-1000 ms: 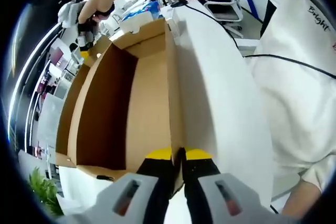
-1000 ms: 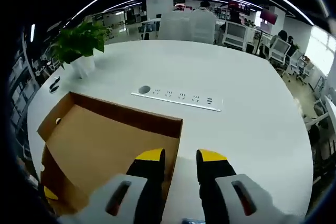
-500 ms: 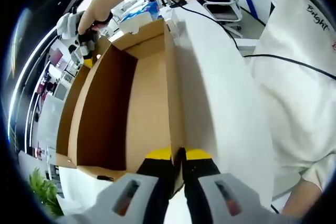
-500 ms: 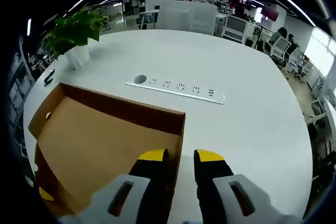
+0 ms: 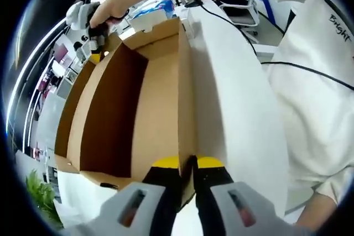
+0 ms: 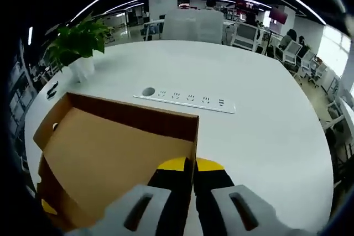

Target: Operate the shoe box by opening the lid, removing the specified soft item, and placing it in the target area until the item is outside and the box remains undamaged.

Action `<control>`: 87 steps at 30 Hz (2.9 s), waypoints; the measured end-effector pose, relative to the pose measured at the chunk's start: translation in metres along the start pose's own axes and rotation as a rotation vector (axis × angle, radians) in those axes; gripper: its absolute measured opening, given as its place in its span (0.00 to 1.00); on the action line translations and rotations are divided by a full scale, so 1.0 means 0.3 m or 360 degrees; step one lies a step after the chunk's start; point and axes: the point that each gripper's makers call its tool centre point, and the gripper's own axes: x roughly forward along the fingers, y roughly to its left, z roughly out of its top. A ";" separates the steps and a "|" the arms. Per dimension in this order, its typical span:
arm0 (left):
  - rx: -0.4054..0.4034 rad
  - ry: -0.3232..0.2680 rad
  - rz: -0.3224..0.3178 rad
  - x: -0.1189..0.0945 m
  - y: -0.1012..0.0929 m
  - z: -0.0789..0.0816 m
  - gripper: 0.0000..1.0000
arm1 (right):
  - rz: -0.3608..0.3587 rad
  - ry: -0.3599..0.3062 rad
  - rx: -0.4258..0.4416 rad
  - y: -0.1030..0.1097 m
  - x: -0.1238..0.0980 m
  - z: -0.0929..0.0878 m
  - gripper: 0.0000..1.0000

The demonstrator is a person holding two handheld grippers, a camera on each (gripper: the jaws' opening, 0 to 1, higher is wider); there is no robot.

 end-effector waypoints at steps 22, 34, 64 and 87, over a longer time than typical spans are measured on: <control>-0.0108 0.0088 -0.0061 0.006 0.009 -0.017 0.02 | -0.0129 -0.0657 0.0038 -0.001 -0.192 0.140 0.00; -0.0161 0.0130 0.0020 0.000 0.059 -0.071 0.03 | -0.0062 -0.0934 0.0091 -0.030 -0.320 0.205 0.01; -0.0301 0.0038 0.0067 -0.022 0.076 -0.057 0.09 | -0.0167 -0.1429 0.0029 0.069 -0.551 0.054 0.00; -0.0266 -0.0067 0.0062 -0.029 0.094 -0.048 0.16 | -0.0342 -0.1541 -0.0074 0.115 -0.604 -0.131 0.00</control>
